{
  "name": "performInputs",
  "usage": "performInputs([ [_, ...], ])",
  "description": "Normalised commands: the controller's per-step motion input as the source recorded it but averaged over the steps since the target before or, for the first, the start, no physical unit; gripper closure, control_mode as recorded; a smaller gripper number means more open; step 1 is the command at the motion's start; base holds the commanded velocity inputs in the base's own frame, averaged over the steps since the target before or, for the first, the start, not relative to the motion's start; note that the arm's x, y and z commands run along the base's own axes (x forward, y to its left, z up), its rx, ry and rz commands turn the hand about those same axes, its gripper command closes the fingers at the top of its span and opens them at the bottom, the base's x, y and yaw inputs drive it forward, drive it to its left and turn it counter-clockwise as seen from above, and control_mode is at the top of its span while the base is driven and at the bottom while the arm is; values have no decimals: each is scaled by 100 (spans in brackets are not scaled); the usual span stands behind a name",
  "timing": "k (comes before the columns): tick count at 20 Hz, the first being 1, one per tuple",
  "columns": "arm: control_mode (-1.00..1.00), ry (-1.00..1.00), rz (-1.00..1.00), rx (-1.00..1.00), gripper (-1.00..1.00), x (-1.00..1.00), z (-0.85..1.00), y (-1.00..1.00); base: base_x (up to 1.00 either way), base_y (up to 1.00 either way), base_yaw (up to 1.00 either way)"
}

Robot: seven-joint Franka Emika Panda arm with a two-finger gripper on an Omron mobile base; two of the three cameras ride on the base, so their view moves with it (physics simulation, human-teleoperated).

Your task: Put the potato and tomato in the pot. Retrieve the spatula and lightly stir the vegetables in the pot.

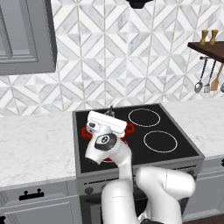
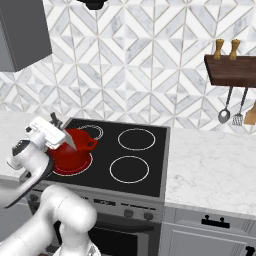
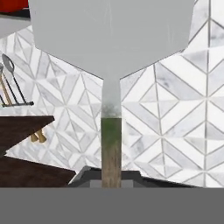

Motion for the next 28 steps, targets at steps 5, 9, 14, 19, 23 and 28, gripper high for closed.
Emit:
performInputs([
  [5, -100, 40, 6, 0, 100, 4, 0, -23, 0, 0, 0],
  [9, -100, 28, 5, 0, 100, 0, -15, -14, 0, 0, 0],
  [14, -100, -11, 1, 0, 100, -11, -14, -1, 0, 0, 0],
  [19, -100, -34, -1, 0, 100, -7, -7, 0, 0, 0, 0],
  [23, -100, -19, -4, 0, 100, 6, 0, 0, 0, 0, 0],
  [28, -100, -1, 0, 0, 100, 14, -17, 0, 0, 0, 0],
])
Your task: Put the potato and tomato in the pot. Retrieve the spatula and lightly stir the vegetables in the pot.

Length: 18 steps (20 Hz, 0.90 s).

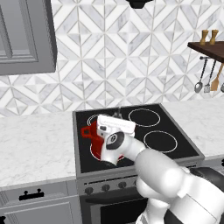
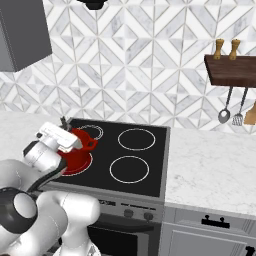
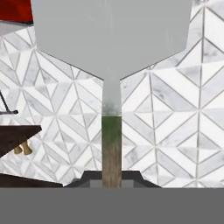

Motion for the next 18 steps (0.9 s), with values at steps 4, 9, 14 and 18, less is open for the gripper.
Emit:
performInputs([
  [4, -100, 0, 0, 0, 100, 20, -25, 4, 0, 0, 0],
  [9, -100, 4, 0, 0, 100, 12, -26, 11, 0, 0, 0],
  [14, -100, 18, 2, 0, 100, 18, -8, 9, 0, 0, 0],
  [18, -100, 19, 1, 0, 100, -28, 42, 0, 0, 0, 0],
])
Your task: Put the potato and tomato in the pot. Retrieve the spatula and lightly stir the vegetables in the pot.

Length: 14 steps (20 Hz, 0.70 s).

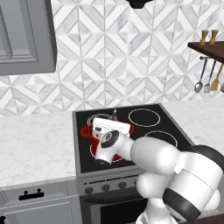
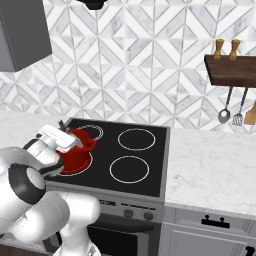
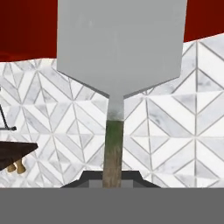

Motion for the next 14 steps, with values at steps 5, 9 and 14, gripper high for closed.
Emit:
performInputs([
  [5, -100, 27, 0, 0, 100, -52, 57, -5, 0, 0, 0],
  [9, -100, 23, 0, 0, 100, -11, 59, -10, 0, 0, 0],
  [14, -100, 14, 0, 0, 100, -9, 41, -5, 0, 0, 0],
])
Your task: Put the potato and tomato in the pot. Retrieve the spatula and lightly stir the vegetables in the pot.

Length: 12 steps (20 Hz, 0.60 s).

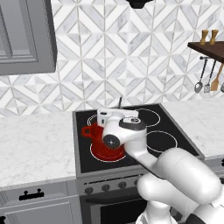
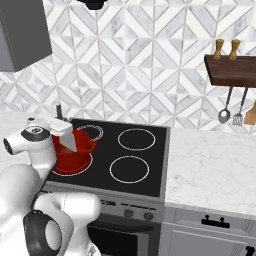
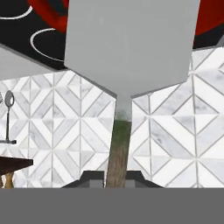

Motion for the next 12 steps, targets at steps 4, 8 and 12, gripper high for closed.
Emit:
performInputs([
  [4, -100, 10, 0, 0, 100, -17, -1, 0, 0, 0, 0],
  [8, -100, 7, 0, 0, 100, -3, -21, 0, 0, 0, 0],
  [12, -100, 2, 0, 0, 100, 0, -44, 0, 0, 0, 0],
])
